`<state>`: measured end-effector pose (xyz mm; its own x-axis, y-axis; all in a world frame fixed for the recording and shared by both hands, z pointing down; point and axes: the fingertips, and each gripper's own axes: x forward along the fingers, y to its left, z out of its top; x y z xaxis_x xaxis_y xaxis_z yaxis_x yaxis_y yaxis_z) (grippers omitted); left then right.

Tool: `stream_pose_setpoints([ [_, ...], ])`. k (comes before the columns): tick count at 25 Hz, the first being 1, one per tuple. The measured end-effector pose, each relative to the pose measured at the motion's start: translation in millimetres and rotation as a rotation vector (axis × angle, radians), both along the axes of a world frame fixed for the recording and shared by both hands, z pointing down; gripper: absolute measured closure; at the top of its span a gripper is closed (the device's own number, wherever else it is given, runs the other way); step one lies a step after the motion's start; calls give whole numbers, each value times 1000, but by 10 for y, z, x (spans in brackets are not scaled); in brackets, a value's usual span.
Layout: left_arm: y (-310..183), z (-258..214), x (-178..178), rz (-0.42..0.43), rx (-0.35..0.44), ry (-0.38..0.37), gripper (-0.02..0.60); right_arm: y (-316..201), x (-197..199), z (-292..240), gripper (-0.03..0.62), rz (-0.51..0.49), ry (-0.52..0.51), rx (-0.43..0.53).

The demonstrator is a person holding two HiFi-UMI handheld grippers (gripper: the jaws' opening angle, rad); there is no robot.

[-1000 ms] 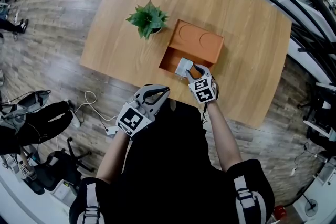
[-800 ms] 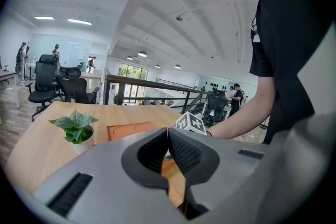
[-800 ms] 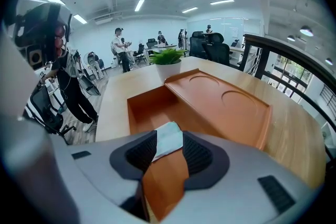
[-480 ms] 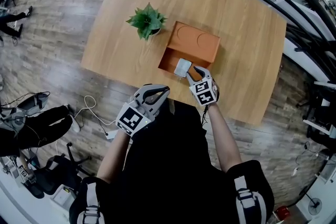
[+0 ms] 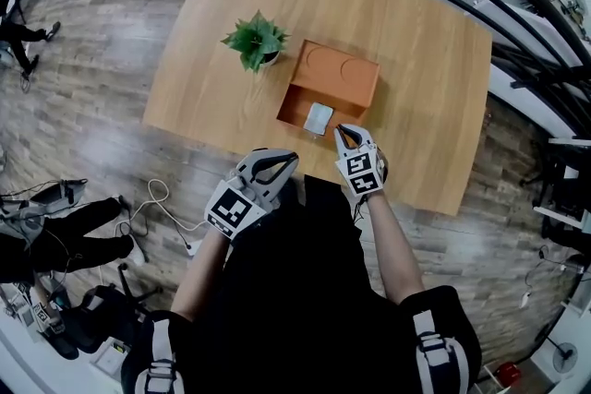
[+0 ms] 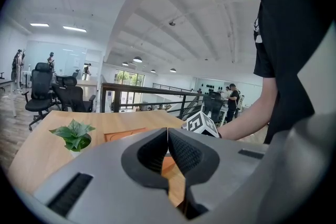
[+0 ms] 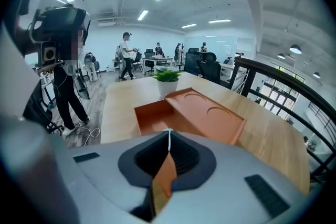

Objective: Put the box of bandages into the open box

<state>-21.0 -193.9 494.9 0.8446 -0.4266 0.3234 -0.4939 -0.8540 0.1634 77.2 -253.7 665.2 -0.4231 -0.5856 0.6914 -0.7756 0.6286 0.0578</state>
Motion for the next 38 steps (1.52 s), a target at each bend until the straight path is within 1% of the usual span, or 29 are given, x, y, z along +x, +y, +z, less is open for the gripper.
stream_pose_setpoints([
  [4, 83, -36, -42, -1, 13, 3, 555, 143, 17, -106, 569, 6, 6, 17],
  [13, 334, -78, -181, -11, 36, 6, 555, 567, 65, -258, 569, 18, 19, 42],
  [20, 546, -93, -279, -9, 45, 5, 555, 718, -39, -552, 569, 12, 4, 108],
  [25, 663, -90, -333, -3, 48, 7, 555, 856, -67, -709, 569, 16, 18, 137],
  [33, 773, -124, -341, 14, 59, 11, 555, 1045, -26, -890, 569, 42, 2, 169],
  [38, 807, -101, -334, 19, 59, 6, 555, 1084, -29, -977, 569, 35, 0, 194],
])
